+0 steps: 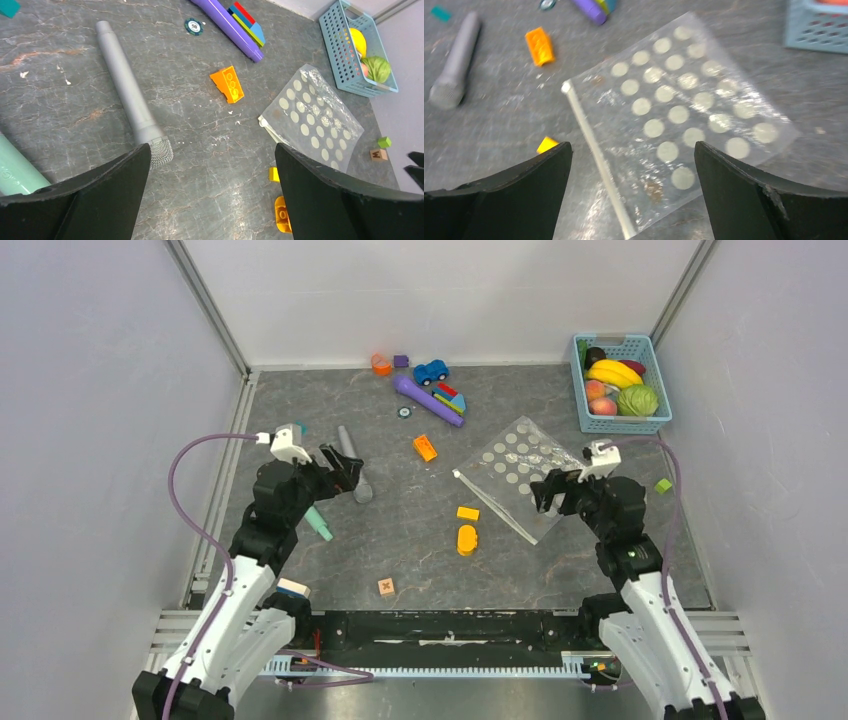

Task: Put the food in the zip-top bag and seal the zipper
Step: Pick up the zipper food storage bag at the center of the board.

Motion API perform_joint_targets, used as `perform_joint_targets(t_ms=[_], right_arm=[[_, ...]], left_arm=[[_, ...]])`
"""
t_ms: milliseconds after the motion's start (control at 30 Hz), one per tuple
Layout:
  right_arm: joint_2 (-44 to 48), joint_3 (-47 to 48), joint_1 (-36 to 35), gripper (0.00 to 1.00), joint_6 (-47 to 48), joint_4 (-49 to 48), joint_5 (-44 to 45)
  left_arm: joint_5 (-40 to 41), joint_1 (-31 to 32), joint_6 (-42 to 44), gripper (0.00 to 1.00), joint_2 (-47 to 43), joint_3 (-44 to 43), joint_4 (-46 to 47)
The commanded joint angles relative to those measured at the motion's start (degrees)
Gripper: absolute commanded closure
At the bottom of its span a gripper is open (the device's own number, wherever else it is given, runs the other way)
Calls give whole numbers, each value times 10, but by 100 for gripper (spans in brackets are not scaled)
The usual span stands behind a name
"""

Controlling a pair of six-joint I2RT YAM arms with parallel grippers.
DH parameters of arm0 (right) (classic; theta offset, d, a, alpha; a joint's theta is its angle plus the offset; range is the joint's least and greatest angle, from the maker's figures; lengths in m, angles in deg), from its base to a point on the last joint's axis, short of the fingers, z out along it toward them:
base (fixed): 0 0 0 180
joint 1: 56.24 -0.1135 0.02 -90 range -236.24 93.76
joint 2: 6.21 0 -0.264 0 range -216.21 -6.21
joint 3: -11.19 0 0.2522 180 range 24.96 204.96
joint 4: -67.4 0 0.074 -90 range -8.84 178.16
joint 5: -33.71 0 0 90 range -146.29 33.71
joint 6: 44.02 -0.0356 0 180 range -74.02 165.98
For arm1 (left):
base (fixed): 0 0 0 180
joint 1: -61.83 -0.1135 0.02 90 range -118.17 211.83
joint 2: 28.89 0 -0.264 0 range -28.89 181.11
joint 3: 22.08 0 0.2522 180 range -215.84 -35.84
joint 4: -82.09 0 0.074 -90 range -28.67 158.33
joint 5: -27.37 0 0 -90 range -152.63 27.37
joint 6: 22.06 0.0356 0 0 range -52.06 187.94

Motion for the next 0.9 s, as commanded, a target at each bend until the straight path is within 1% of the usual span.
perform_joint_targets(t_ms=[0,67,133,267,300,400,500,600,733,767,867], right_arm=[[-62,31,-2,2,10,1,-140],[-89,24,-19,2,-3,-17,-153],[-119,25,-60,2,1,-19,-138],[-192,76,-168,2,38,50,-11],[-211,88,-184,2,48,69,17],[-271,119,-229,2,78,106,66],[-325,140,-263,2,97,128,121],[-363,154,-284,2,113,133,151],[-398,173,-287,1,112,136,190],[-401,175,-287,4,113,134,190],[-406,175,-287,5,108,122,203]], left_arm=[[-33,1,12,0,2,5,28],[-36,1,15,0,5,6,28],[-40,1,16,0,10,5,28],[-55,1,20,0,15,7,24],[-58,1,21,0,16,7,22],[-65,1,18,0,20,10,26],[-77,1,19,0,31,8,28],[-83,1,22,0,42,2,20],[-92,1,21,0,55,-1,21],[-95,1,22,0,58,-2,21],[-99,1,21,0,66,-2,25]])
